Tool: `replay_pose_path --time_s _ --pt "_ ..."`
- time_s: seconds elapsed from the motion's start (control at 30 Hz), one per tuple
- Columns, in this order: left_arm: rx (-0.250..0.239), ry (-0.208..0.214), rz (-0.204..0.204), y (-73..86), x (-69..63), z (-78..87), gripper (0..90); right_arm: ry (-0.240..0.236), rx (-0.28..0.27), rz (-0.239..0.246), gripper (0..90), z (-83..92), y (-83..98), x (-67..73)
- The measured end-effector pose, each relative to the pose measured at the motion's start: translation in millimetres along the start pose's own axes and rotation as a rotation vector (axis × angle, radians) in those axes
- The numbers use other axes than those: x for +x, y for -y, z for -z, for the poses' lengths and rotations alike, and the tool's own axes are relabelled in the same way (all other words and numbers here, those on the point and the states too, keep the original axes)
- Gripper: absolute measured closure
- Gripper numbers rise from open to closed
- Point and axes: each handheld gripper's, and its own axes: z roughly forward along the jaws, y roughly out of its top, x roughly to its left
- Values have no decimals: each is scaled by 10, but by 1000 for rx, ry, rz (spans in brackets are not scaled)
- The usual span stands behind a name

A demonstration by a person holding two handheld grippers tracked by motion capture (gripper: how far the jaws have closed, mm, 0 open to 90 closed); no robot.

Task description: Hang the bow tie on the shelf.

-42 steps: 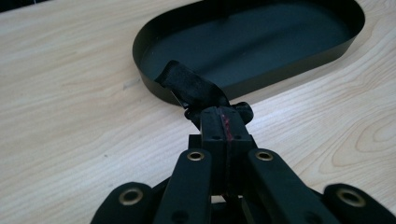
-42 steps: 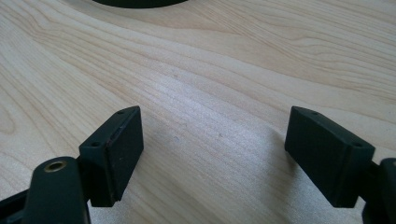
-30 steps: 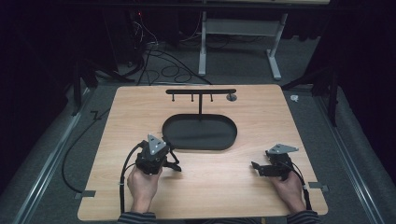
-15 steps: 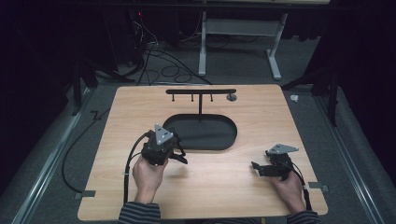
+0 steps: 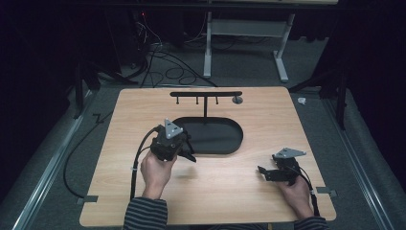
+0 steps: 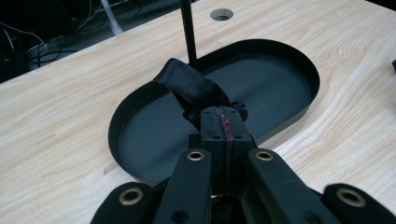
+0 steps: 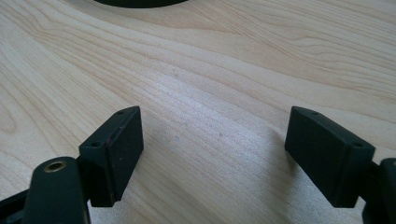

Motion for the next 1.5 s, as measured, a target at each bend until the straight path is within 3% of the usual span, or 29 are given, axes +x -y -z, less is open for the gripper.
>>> replay_pose_path --time_s 0.6,0.73,1.03,1.5 --pt "-12 26 3 -280 68 -211 900 0 -1 3 205 0 0 -3" --pt "-19 39 23 -327 97 -257 900 0 -1 2 204 0 0 -2" --pt "-25 23 17 -477 135 -292 900 0 -1 2 205 0 0 -2" --pt "-49 13 48 -670 223 -346 900 -1 -3 3 204 -1 1 -3"
